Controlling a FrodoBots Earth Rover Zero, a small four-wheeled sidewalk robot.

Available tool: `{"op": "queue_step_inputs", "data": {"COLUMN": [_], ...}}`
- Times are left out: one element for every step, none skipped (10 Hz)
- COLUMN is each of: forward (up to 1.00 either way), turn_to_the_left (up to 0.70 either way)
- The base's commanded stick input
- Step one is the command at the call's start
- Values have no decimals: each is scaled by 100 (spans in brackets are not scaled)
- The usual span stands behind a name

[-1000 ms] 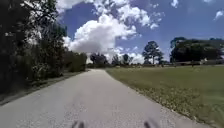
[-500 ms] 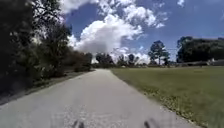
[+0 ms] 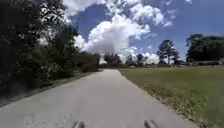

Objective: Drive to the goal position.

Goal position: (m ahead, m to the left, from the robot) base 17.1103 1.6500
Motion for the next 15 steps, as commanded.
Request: {"op": "queue_step_inputs", "data": {"forward": [50, 50, 50, 50, 50, 50, 50, 50, 50, 50, 50, 50, 50, 50, 50], "turn_to_the_left": [0, 0, 0, 0, 0, 0, 0, 0, 0, 0, 0, 0, 3, 19, 25]}}
